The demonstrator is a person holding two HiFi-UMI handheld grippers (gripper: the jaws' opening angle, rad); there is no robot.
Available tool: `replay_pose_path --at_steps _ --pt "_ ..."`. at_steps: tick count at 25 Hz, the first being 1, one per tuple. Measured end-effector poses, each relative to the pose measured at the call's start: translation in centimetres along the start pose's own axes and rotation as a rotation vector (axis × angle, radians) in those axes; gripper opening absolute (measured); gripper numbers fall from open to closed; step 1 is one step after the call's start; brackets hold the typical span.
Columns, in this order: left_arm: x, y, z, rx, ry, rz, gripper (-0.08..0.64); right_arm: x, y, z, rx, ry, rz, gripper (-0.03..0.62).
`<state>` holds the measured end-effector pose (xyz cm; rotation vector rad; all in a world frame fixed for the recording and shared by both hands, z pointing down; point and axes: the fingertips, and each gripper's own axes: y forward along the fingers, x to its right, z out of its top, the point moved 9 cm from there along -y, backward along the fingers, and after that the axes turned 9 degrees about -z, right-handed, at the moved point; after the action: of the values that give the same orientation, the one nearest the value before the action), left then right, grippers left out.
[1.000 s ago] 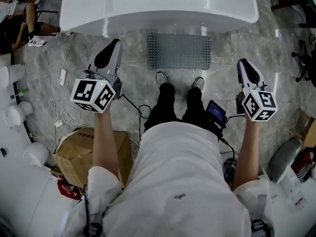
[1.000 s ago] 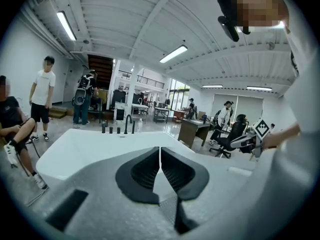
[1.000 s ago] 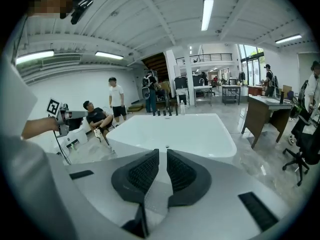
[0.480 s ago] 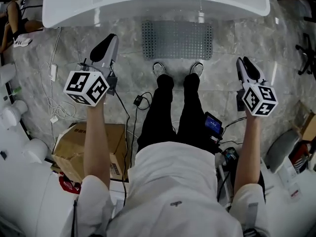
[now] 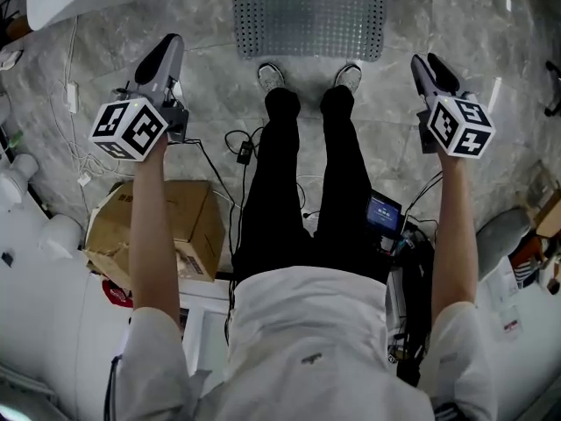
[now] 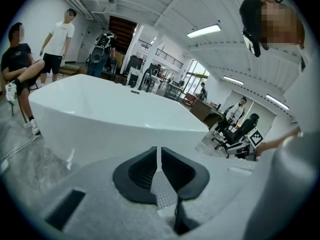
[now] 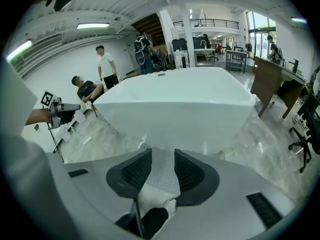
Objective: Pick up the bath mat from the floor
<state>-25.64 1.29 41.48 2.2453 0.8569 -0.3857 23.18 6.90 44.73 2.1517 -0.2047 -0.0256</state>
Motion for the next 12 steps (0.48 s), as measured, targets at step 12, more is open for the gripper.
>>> replay_pose_path --at_steps 12 --pt "-6.5 8.6 -13.0 -0.176 -0.094 0.068 0.115 4.4 13.9 -9.9 -0.197 -0.023 0.010 0.115"
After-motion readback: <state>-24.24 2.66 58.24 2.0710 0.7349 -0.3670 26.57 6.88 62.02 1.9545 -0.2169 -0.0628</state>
